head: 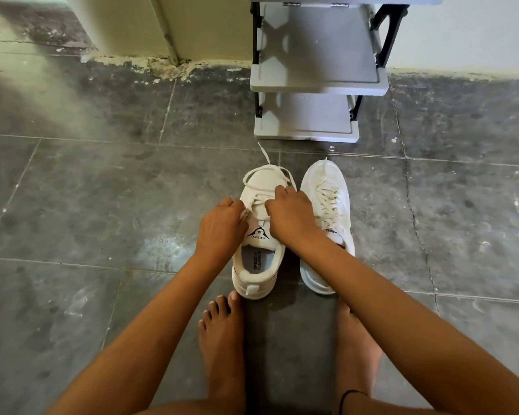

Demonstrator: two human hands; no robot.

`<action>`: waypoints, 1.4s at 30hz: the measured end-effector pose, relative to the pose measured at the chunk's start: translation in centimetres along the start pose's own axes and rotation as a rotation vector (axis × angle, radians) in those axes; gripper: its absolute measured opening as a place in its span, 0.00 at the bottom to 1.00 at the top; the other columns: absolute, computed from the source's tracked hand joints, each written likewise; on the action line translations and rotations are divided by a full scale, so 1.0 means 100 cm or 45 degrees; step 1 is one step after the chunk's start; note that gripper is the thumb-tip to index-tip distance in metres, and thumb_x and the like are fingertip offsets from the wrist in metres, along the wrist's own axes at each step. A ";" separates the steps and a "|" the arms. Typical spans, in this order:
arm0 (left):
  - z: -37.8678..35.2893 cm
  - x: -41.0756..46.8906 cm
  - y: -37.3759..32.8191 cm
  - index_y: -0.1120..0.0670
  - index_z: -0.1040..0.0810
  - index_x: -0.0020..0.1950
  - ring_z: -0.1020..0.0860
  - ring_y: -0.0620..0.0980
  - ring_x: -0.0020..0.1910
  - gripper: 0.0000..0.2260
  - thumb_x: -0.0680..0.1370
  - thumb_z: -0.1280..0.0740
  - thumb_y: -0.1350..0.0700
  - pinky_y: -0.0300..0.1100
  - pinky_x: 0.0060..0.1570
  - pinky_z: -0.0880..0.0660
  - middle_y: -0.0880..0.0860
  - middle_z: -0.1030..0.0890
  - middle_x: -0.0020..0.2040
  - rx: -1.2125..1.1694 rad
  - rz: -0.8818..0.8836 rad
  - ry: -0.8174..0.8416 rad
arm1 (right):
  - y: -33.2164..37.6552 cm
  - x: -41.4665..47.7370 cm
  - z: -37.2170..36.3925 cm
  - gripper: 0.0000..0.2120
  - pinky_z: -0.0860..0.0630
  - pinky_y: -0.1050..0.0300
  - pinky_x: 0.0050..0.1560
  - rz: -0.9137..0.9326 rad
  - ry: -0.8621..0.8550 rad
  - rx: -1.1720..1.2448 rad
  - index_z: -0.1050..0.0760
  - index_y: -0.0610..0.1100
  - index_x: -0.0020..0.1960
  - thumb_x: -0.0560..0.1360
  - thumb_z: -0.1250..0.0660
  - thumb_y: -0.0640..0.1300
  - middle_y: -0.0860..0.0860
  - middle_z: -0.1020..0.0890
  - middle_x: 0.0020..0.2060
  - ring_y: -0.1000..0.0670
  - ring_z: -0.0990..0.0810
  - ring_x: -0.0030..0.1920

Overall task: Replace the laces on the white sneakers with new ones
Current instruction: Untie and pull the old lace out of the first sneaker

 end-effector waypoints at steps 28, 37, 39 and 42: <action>0.002 0.001 -0.005 0.61 0.27 0.53 0.24 0.59 0.41 0.07 0.78 0.40 0.59 0.46 0.35 0.33 0.57 0.26 0.48 0.111 0.037 0.045 | -0.011 0.006 0.030 0.03 0.32 0.53 0.48 -0.142 -0.488 0.865 0.25 0.41 0.45 0.75 0.37 0.40 0.48 0.23 0.45 0.46 0.24 0.47; 0.005 0.007 -0.007 0.60 0.26 0.57 0.23 0.59 0.46 0.10 0.79 0.41 0.60 0.48 0.40 0.28 0.57 0.25 0.55 0.109 0.015 0.062 | -0.011 0.003 -0.009 0.21 0.31 0.51 0.57 -0.104 0.153 0.450 0.31 0.47 0.65 0.74 0.34 0.49 0.45 0.28 0.60 0.43 0.28 0.60; 0.007 0.008 -0.004 0.60 0.26 0.60 0.23 0.59 0.48 0.11 0.78 0.41 0.61 0.48 0.41 0.28 0.56 0.25 0.58 0.106 -0.020 0.058 | -0.007 0.003 -0.006 0.20 0.30 0.51 0.54 -0.086 0.051 0.334 0.31 0.47 0.65 0.74 0.35 0.47 0.45 0.28 0.60 0.43 0.28 0.59; 0.007 0.010 -0.004 0.58 0.26 0.62 0.23 0.59 0.49 0.13 0.78 0.40 0.61 0.48 0.41 0.28 0.55 0.25 0.59 0.129 -0.065 0.068 | -0.002 0.006 0.000 0.16 0.31 0.51 0.51 -0.090 -0.068 0.160 0.29 0.45 0.62 0.75 0.37 0.44 0.44 0.27 0.58 0.42 0.28 0.58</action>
Point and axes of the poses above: each hand's wrist, its own x-axis towards the middle knuckle, its own z-axis out of the back of the hand, y = z × x, the point moved 6 cm from there along x, towards the middle knuckle
